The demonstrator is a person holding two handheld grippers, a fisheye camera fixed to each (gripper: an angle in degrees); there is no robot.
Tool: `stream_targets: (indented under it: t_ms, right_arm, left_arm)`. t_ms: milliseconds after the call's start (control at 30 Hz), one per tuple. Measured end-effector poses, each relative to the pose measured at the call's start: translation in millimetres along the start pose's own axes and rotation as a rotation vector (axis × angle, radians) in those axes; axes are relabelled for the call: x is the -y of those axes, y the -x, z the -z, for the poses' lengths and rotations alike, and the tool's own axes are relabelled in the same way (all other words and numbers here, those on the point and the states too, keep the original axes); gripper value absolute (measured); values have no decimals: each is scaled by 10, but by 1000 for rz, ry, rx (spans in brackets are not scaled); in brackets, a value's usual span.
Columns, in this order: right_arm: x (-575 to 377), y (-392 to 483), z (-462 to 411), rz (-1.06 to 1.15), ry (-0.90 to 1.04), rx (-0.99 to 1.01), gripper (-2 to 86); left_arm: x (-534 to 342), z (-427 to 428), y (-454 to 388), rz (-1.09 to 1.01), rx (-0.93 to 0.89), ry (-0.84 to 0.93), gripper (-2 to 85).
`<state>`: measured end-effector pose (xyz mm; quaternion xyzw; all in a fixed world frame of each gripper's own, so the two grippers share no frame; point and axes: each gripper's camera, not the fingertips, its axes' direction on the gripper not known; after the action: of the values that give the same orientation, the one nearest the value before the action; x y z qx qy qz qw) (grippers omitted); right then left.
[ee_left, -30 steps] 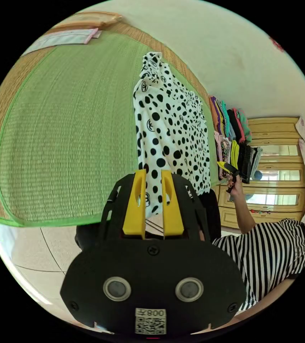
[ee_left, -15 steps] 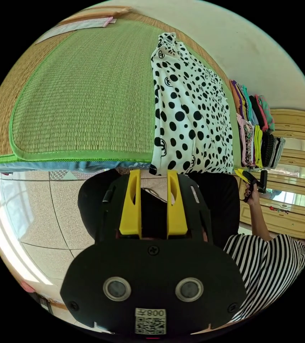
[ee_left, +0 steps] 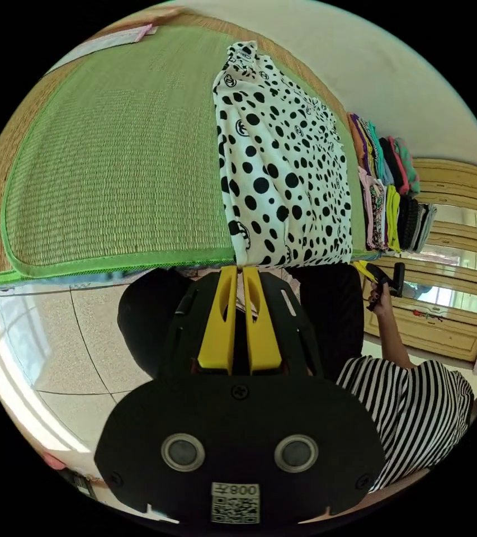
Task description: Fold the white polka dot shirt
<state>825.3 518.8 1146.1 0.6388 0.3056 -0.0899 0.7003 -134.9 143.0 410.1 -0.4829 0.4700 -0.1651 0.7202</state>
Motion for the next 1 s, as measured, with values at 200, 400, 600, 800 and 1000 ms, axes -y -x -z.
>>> stream_targets:
  t_ms: [200, 400, 600, 800, 1000]
  right_arm:
    - [77, -24, -68, 27, 50, -12, 131]
    - [221, 28, -267, 88, 158, -47, 136]
    - [374, -77, -508, 91, 251, -73, 127]
    - [370, -250, -469, 108, 280, -18, 78]
    - [331, -415, -390, 127, 283, 35, 23]
  left_arm:
    - [-376, 191, 593, 135, -159, -69, 18]
    - [-574, 244, 783, 152, -210, -64, 17]
    - [-767, 342, 896, 147, -221, -56, 17]
    - [-955, 428, 987, 148, -247, -55, 18]
    - [-1153, 552, 1061, 149, -272, -61, 18]
